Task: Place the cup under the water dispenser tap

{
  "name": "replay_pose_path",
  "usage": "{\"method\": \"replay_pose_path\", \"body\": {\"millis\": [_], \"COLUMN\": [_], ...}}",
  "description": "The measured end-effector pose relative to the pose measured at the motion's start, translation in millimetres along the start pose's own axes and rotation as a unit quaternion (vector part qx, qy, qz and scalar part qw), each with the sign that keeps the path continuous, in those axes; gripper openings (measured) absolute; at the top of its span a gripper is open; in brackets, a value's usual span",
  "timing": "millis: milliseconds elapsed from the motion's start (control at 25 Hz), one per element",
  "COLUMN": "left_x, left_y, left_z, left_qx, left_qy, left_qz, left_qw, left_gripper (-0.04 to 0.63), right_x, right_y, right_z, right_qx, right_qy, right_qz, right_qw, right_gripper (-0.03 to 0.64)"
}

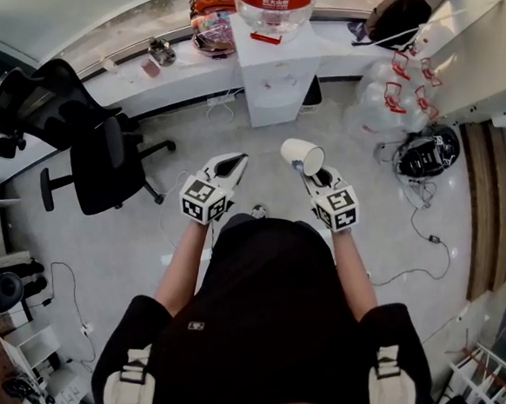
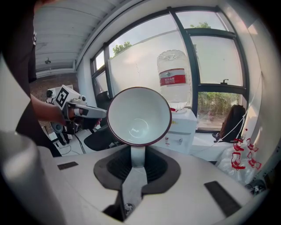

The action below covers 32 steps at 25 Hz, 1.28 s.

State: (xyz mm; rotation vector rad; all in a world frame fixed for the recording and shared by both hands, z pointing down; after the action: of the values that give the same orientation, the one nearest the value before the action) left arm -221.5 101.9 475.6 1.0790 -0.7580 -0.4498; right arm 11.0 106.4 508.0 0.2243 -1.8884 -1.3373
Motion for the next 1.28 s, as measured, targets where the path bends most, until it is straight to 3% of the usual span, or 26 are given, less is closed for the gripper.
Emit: {"method": "replay_pose_path", "body": {"millis": [440,920,1280], "left_x": [-10,-10,-37], "left_y": [5,7,14], "left_z": [29,23,43], "left_qx": [-0.022,-0.011,-0.027], "left_qy": [-0.008,0.010,-0.037], "left_qz": [-0.002,0.005,-0.006], "left_qw": [0.9997,0.9999,0.9989], "left_gripper": [0.000,0.000,0.000], "right_x": [27,25,41], "right_y": [-7,3,3], "right_z": [12,20,30], "right_qx": [-0.016,-0.003,-0.014], "right_qy": [-0.007,0.004,-0.024], "right_qz": [0.030,0.024,0.031], "right_qw": [0.999,1.000,0.999], "right_gripper": [0.041,0.041,0.041]}}
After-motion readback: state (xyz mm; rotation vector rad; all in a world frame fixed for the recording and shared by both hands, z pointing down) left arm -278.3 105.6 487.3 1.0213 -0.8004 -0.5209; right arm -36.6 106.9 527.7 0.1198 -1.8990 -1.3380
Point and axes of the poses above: the fingertips, and each gripper's own axes: x forward along the fingers, z to its left, y out of its underside, the point moved 6 cm from there along -x, backward along the fingers, and after that the axes turned 3 degrees about -y, right-handed, at the moved point
